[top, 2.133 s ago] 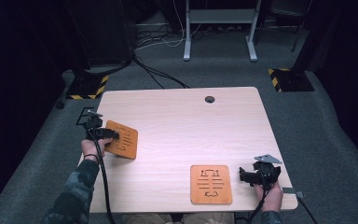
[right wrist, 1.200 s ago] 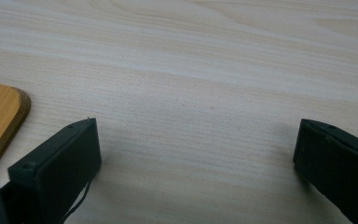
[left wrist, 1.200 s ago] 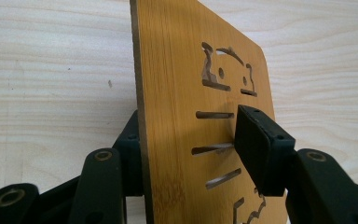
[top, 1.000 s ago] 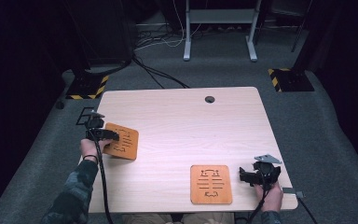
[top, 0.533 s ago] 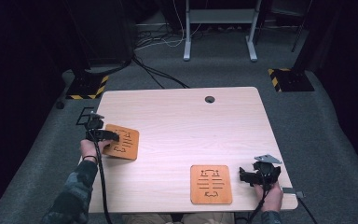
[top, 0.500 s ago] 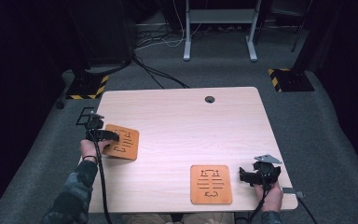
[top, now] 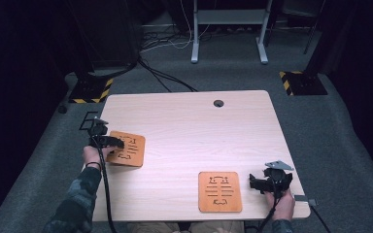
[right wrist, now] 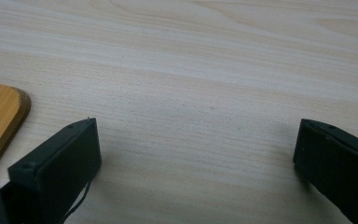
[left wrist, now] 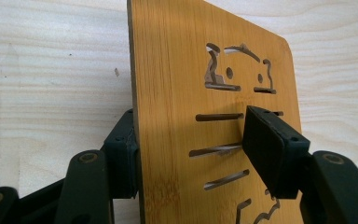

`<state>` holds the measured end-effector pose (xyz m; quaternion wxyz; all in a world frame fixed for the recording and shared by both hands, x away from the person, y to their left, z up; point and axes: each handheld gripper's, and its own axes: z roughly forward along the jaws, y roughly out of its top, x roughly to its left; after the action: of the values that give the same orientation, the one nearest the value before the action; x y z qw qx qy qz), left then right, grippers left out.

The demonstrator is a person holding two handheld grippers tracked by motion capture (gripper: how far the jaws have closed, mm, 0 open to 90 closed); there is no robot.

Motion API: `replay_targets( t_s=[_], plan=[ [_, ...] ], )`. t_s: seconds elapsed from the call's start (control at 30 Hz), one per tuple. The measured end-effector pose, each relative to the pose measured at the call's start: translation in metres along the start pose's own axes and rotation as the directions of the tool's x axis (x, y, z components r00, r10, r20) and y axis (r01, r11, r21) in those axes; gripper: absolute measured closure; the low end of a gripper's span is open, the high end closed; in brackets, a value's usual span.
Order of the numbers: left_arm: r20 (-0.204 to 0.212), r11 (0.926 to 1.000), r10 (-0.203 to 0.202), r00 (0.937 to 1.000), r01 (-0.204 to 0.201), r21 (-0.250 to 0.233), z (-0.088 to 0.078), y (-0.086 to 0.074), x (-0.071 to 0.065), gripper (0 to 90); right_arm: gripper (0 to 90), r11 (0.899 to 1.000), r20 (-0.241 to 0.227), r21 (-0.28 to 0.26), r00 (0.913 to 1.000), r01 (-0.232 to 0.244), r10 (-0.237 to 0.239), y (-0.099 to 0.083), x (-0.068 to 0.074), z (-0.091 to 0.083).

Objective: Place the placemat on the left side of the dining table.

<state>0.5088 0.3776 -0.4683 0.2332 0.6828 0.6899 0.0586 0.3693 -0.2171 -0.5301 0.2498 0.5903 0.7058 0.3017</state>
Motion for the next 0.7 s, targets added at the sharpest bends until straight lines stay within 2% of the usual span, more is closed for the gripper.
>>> replay_targets(
  t_s=[0.13, 0.3, 0.4, 0.7],
  plan=[
    [0.0, 0.9999, -0.014, 0.9999, 0.014, 0.003, 0.0018, -0.001, 0.0008, 39.6, 0.0, 1.0, 0.0, 0.0, 1.0, 0.0, 0.0, 0.0, 0.0, 0.0],
    [0.007, 1.0, -0.002, 1.0, 0.002, -0.001, 0.0028, -0.002, 0.0033, 39.1, 0.0, 1.0, 0.0, 0.0, 1.0, 0.0, 0.0, 0.0, 0.0, 0.0],
    [0.008, 0.9999, -0.015, 0.9998, 0.015, -0.004, 0.0041, -0.003, 0.0038, 38.7, 0.0, 1.0, 0.0, 0.0, 1.0, 0.0, 0.0, 0.0, 0.0, 0.0],
    [0.03, 0.9998, -0.022, 0.9993, 0.022, 0.001, 0.0073, -0.0042, 0.0098, 38.2, 0.0, 1.0, 0.0, 0.0, 1.0, 0.0, 0.0, 0.0, 0.0, 0.0]
  ],
)
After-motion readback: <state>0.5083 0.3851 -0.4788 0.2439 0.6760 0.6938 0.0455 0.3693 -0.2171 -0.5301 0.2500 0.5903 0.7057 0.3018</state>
